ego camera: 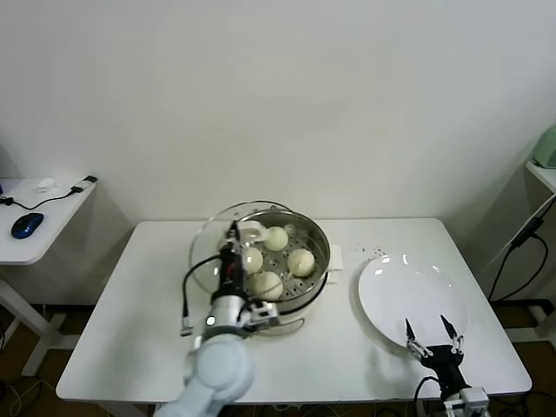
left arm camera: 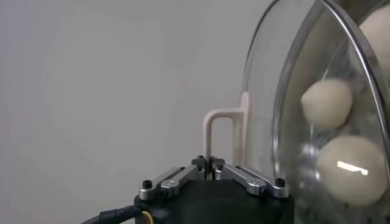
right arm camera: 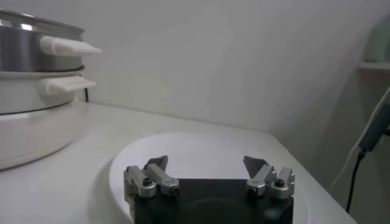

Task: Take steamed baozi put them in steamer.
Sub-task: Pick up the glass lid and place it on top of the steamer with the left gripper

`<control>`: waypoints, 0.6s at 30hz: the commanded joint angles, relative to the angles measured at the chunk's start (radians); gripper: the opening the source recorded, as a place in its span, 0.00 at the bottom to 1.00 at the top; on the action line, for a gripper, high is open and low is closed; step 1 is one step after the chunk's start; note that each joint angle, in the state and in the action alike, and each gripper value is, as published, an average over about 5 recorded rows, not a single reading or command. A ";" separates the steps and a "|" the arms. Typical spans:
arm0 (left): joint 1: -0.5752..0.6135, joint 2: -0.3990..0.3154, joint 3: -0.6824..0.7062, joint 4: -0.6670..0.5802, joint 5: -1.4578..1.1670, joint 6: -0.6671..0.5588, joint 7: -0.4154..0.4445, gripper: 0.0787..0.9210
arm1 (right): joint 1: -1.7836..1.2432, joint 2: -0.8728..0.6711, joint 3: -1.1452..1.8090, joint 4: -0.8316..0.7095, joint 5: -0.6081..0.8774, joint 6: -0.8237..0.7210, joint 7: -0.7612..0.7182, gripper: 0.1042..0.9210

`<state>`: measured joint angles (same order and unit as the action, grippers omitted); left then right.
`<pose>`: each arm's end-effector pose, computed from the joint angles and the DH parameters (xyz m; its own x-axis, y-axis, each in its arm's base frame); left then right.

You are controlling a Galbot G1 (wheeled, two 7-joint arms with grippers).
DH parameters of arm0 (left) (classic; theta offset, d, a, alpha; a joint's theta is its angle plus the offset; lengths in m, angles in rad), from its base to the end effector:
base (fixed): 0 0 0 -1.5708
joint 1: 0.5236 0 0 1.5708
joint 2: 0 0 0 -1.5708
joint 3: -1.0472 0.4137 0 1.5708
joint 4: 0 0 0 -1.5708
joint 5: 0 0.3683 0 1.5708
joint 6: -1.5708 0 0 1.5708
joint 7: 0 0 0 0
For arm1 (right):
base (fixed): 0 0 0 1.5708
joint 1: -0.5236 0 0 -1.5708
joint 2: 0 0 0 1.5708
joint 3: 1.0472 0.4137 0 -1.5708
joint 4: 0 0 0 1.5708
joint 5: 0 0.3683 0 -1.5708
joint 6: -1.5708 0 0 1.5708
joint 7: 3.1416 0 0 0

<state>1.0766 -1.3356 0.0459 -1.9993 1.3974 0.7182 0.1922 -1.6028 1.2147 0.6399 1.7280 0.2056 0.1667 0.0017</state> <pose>0.2733 -0.1149 -0.3038 -0.9974 -0.0682 -0.0226 -0.0335 0.1632 0.9860 0.1387 -0.1637 -0.4616 -0.9792 0.0266 0.2013 -0.0086 0.9851 -0.1720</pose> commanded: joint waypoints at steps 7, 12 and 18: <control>-0.073 -0.148 0.125 0.210 0.140 0.018 -0.030 0.07 | -0.001 0.018 0.013 -0.017 -0.001 0.022 0.000 0.88; -0.084 -0.131 0.106 0.242 0.135 0.008 -0.038 0.07 | -0.004 0.022 0.026 -0.019 -0.001 0.029 0.000 0.88; -0.088 -0.108 0.082 0.258 0.118 -0.002 -0.049 0.07 | -0.004 0.032 0.035 -0.020 -0.002 0.035 0.000 0.88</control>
<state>1.0048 -1.4377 0.1276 -1.8020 1.5037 0.7183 0.1563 -1.6071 1.2379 0.6666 1.7109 0.2051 0.1974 0.0030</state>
